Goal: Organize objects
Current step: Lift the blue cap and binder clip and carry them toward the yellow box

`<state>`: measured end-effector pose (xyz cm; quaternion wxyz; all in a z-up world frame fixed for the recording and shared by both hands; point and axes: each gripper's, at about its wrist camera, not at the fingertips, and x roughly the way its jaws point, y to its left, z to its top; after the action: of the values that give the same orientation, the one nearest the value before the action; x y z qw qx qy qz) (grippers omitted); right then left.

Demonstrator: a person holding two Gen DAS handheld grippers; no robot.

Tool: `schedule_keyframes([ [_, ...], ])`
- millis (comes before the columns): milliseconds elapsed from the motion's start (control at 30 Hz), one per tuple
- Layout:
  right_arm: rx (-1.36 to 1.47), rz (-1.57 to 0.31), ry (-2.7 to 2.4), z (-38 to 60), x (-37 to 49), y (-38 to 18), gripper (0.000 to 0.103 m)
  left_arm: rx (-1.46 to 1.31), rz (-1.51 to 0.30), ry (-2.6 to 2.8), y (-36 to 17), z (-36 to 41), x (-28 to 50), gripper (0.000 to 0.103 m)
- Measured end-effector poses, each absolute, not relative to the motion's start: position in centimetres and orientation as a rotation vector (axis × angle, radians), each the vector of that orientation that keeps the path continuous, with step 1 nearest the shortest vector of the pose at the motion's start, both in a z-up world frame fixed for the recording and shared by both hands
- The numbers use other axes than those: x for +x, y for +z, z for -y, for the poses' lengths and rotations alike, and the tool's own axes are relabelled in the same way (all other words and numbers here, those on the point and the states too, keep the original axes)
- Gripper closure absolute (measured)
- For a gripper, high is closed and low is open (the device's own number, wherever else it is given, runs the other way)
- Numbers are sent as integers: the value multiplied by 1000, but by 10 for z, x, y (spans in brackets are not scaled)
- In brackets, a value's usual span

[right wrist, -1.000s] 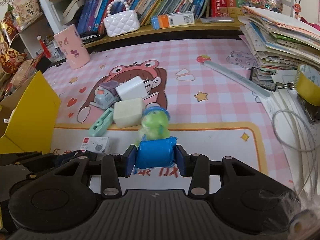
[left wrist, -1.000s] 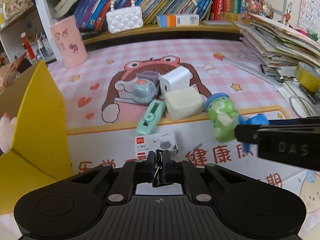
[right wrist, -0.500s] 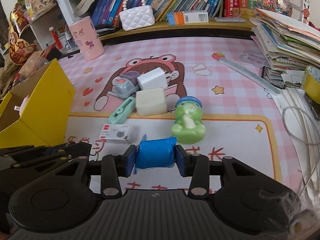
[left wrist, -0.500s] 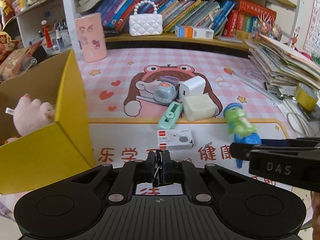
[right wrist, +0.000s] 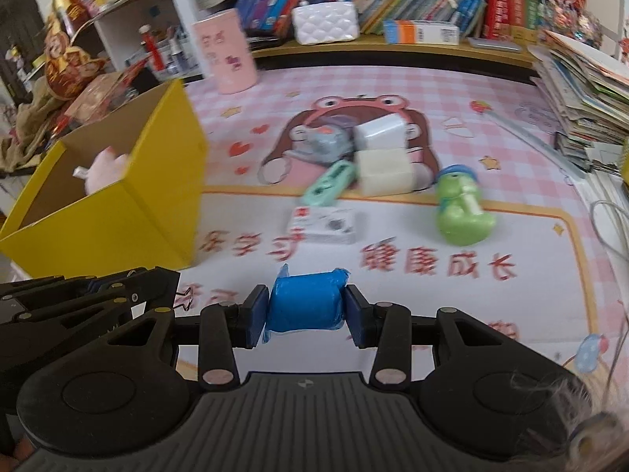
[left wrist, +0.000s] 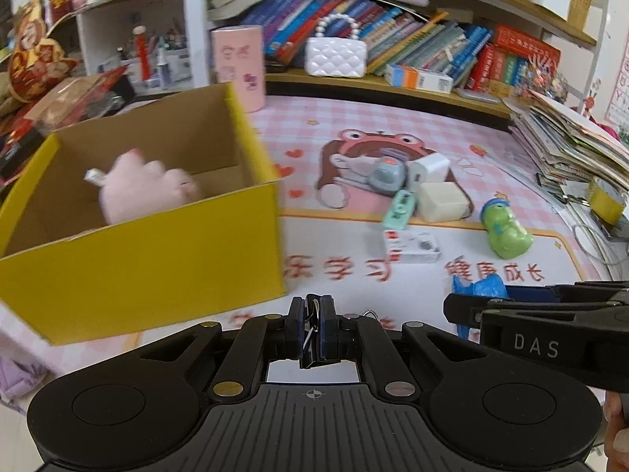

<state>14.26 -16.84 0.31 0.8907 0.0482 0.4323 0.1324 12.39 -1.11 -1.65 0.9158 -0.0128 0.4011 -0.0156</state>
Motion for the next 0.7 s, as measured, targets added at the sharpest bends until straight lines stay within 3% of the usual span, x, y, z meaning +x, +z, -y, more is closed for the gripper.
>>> schedule_keyframes([
  [700,32,-892,427,32,64,13,64,-75,-780,99,-2,-114,30,97],
])
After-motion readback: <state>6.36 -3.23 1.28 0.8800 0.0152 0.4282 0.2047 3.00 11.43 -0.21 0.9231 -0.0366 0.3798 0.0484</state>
